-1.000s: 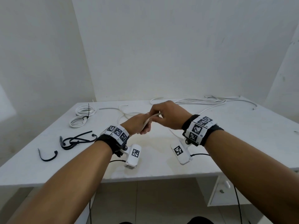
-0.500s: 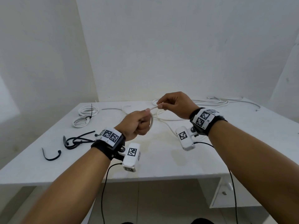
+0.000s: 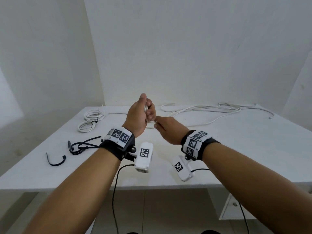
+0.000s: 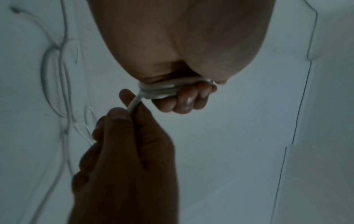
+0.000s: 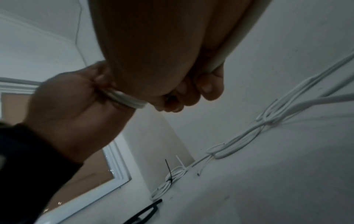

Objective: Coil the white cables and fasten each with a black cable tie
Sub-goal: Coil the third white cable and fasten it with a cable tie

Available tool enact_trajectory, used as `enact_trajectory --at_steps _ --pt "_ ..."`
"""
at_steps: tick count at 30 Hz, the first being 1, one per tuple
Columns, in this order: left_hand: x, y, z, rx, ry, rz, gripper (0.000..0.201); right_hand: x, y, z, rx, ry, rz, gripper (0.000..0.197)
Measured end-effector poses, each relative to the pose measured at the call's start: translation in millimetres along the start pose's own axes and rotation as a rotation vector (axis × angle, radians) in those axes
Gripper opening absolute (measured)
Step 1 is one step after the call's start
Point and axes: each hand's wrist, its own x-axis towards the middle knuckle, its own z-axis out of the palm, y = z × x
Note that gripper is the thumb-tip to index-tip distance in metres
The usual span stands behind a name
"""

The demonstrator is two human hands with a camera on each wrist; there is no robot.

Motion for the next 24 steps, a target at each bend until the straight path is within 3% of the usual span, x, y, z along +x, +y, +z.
enact_trajectory --at_steps 5,12,15,18,20,24 --pt "2.3 -20.1 -8.9 0.278 0.211 0.091 0.039 -2.7 -13.0 9.2 -0.268 -0.141 -0.018 0.026" --pt "6.1 -34.2 -32.8 0.653 0.255 0.112 0.043 -10.1 -33.5 -3.5 -0.559 -0.222 -0.109 0.024" --pt "2.4 -33.6 -38.1 0.767 0.132 -0.014 0.048 -10.9 -38.4 -17.3 -0.425 -0.254 -0.249 0.021" --pt "-10.3 -35.1 -36.2 0.954 -0.107 -0.117 0.044 -7.5 -30.9 -35.1 -0.178 -0.200 -0.272 0.012" --pt "-18.5 -37.6 -33.8 0.880 -0.218 -0.182 0.047 -5.1 -22.4 -43.2 -0.080 -0.143 -0.241 0.008" --pt "-21.9 -35.9 -27.0 0.637 -0.258 -0.207 0.063 -4.4 -15.9 -49.4 0.159 -0.034 -0.167 0.007"
